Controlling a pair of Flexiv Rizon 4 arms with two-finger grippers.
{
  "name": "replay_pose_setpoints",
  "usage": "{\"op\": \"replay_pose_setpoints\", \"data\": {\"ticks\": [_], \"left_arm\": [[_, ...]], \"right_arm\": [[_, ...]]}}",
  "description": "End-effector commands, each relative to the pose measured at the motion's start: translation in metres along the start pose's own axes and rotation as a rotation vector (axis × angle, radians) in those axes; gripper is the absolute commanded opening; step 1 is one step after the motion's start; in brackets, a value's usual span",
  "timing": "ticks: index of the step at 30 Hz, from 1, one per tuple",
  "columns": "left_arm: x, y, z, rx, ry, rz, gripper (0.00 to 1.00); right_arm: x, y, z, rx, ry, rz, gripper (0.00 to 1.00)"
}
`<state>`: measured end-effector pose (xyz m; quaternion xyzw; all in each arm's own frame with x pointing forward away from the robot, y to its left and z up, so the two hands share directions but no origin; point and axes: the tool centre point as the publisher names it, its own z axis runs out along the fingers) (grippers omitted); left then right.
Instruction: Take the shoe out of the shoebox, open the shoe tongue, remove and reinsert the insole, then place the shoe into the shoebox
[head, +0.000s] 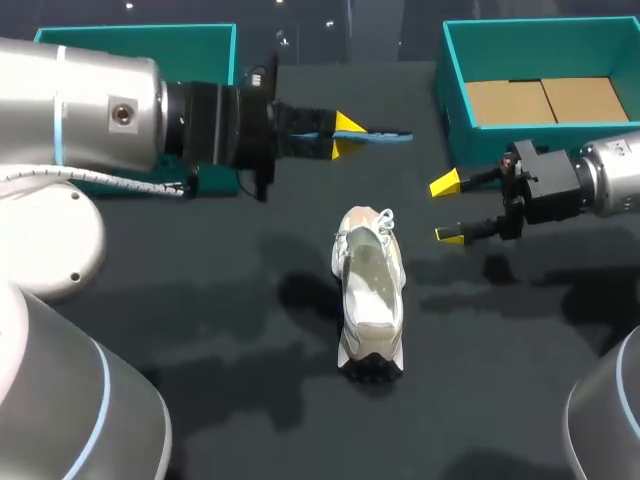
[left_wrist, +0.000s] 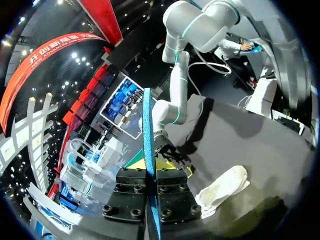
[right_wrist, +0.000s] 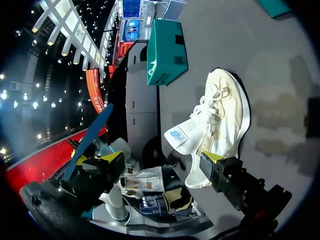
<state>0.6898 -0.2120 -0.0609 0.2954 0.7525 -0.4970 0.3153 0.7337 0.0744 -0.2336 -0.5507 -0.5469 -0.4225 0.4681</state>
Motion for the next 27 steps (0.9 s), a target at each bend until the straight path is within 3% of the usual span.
{"op": "replay_pose_setpoints", "data": {"ticks": [1,12,16,27], "left_arm": [[0.012,0.014,0.015,0.003,-0.037,0.205,0.0],[0.029,0.037,0.025,0.084,-0.096,0.426,0.0],[0.032,0.04,0.022,0.095,-0.149,0.476,0.0],[0.032,0.04,0.022,0.095,-0.149,0.476,0.0]], "right_arm": [[0.002,0.01,0.002,-0.008,0.029,0.013,1.0],[0.026,0.024,-0.013,-0.04,0.038,0.017,1.0],[0.028,0.031,-0.017,-0.069,0.038,0.027,1.0],[0.028,0.031,-0.017,-0.069,0.038,0.027,1.0]]}}
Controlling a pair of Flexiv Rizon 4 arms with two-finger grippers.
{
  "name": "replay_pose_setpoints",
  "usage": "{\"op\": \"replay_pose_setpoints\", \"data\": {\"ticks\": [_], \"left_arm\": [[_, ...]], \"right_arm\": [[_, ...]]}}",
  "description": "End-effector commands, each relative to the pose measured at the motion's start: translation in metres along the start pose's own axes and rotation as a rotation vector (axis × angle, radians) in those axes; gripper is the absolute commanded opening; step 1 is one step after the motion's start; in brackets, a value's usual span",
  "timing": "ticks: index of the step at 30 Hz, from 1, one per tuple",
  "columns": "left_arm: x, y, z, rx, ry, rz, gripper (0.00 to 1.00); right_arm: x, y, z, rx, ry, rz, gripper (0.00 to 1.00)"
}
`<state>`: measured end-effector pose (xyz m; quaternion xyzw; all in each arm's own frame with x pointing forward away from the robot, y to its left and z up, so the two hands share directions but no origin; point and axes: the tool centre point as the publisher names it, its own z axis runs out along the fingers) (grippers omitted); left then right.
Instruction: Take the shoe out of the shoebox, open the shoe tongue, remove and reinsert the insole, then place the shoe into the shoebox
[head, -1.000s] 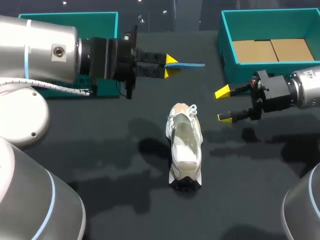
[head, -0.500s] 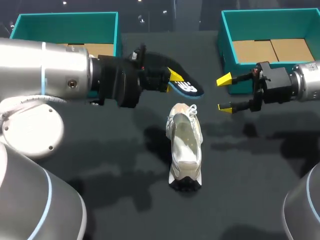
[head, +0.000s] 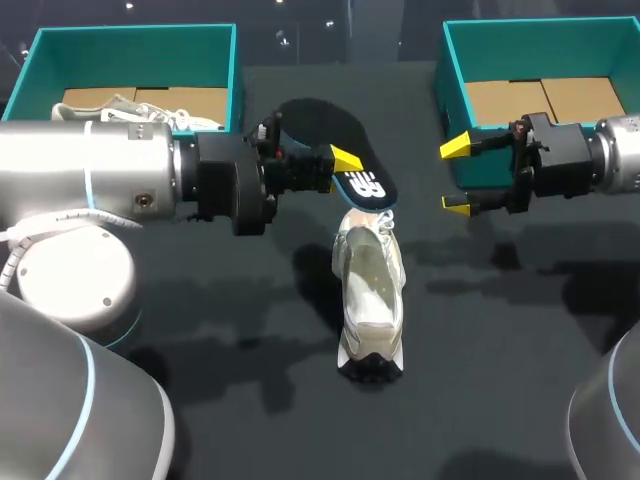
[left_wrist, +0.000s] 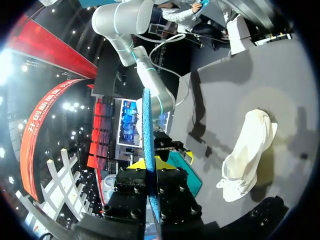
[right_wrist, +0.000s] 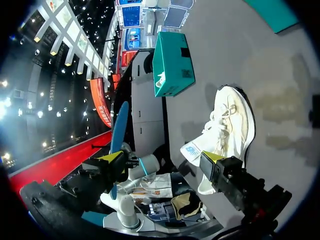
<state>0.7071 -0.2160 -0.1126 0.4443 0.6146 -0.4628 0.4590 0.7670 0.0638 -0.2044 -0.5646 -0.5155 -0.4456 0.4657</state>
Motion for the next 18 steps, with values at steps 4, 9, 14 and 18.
{"op": "replay_pose_setpoints", "data": {"ticks": [4,9,14,18], "left_arm": [[0.014,0.001,0.01,0.042,-0.033,0.079,0.0],[0.023,0.005,0.021,0.056,-0.025,0.172,0.0],[0.026,0.007,0.027,0.067,-0.065,0.321,0.0],[0.026,0.007,0.027,0.067,-0.065,0.321,0.0]], "right_arm": [[0.008,0.007,0.002,0.041,-0.025,-0.1,1.0],[0.022,0.012,0.005,0.064,-0.039,-0.17,1.0],[0.025,0.014,0.006,0.056,-0.032,-0.178,1.0],[0.025,0.014,0.006,0.056,-0.032,-0.178,1.0]]}}
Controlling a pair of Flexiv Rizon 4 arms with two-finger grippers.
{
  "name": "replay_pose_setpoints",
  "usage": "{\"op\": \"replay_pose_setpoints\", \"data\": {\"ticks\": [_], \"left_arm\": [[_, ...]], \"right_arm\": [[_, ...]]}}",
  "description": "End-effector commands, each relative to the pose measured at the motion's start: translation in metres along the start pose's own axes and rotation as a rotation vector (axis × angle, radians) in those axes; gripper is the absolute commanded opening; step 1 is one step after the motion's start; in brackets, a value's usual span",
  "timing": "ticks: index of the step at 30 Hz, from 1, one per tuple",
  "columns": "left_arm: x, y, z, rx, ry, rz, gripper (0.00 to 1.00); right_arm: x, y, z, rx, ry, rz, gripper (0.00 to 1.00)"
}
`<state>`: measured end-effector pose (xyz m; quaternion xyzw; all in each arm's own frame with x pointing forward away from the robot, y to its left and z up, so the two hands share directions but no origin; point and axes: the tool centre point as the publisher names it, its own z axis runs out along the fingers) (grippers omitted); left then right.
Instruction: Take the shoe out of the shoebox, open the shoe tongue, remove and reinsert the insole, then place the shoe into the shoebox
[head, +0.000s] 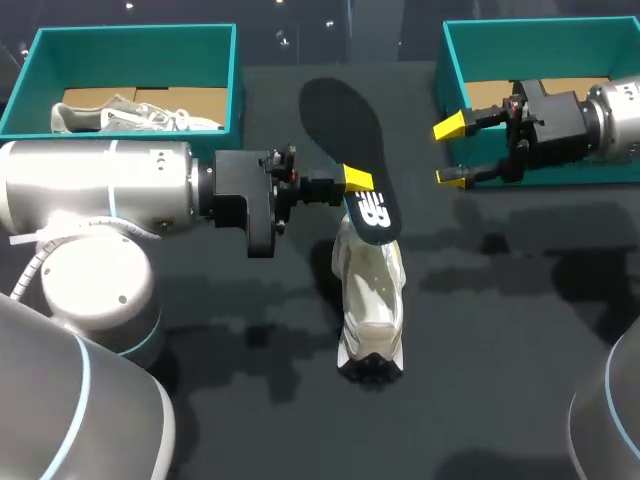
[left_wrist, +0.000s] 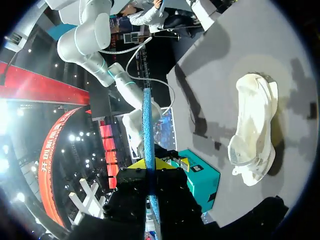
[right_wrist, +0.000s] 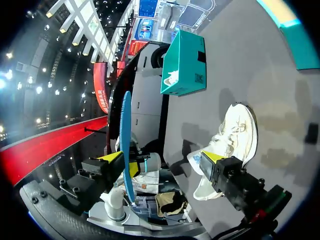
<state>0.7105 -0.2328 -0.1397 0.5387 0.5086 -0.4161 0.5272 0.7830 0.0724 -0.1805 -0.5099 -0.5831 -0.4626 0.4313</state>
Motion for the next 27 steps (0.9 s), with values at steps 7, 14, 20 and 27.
{"op": "replay_pose_setpoints", "data": {"ticks": [7,14,20,27], "left_arm": [[0.012,0.003,0.014,0.023,-0.025,-0.034,0.0],[0.023,0.014,0.03,0.065,-0.003,-0.03,0.0],[0.029,0.016,0.039,0.106,0.007,0.0,0.0],[0.034,0.016,0.047,0.126,0.014,0.004,0.0]], "right_arm": [[0.003,0.001,0.005,0.02,-0.006,-0.039,1.0],[0.006,0.001,0.019,0.033,-0.015,-0.096,1.0],[0.007,-0.006,0.028,0.038,-0.002,-0.109,1.0],[0.01,-0.01,0.035,0.035,0.013,-0.121,0.93]]}}
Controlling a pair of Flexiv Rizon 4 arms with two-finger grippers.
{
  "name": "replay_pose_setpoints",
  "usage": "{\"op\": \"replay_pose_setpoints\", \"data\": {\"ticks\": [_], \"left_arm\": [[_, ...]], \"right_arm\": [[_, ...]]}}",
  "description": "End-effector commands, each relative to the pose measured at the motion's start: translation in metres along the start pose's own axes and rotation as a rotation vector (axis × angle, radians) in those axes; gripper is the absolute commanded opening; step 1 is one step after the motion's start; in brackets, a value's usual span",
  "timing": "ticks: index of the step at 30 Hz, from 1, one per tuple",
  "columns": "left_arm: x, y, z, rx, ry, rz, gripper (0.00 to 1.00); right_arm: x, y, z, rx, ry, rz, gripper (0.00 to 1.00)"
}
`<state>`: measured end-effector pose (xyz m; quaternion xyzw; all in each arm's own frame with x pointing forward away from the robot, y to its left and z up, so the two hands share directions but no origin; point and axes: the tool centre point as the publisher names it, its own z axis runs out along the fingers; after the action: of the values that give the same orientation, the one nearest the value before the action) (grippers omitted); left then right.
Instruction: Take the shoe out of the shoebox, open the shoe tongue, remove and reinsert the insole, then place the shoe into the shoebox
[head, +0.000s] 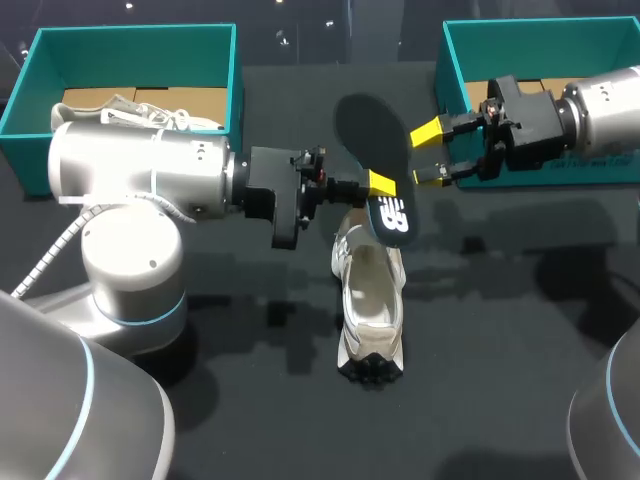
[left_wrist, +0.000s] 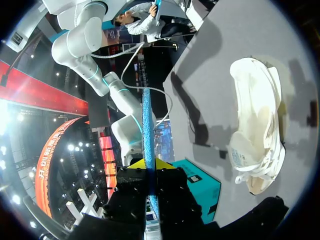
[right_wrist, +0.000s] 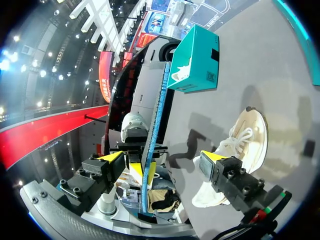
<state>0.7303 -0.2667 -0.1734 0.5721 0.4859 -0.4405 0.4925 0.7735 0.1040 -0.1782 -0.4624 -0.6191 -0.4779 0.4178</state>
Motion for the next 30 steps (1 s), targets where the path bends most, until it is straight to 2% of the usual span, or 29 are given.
{"op": "replay_pose_setpoints", "data": {"ticks": [1,2,4,6,7,16,24,30], "left_arm": [[0.002,0.004,0.01,0.012,0.001,0.0,0.0],[0.002,0.004,0.011,0.014,0.002,0.001,0.0],[0.002,0.003,0.012,0.017,0.001,0.004,0.0],[0.002,0.002,0.014,0.019,-0.001,0.005,0.0],[0.002,0.001,0.014,0.022,-0.001,0.007,0.0],[0.005,0.002,0.016,0.013,0.015,0.033,0.0],[0.005,0.003,0.021,0.013,0.014,0.035,0.0],[0.005,0.003,0.023,0.008,0.013,0.038,0.0]], "right_arm": [[0.002,-0.002,0.005,-0.008,0.0,-0.003,0.93],[0.002,-0.002,0.006,-0.01,-0.003,0.004,0.91],[0.004,-0.001,0.008,-0.016,-0.012,0.015,0.75],[0.004,0.0,0.009,-0.015,-0.016,0.016,0.54],[0.005,0.001,0.01,-0.011,-0.016,0.012,0.49],[0.008,0.004,0.015,-0.002,-0.021,0.012,0.41],[0.007,0.004,0.021,0.011,-0.007,0.01,0.39],[0.006,0.004,0.024,0.014,0.002,0.011,0.22]]}}
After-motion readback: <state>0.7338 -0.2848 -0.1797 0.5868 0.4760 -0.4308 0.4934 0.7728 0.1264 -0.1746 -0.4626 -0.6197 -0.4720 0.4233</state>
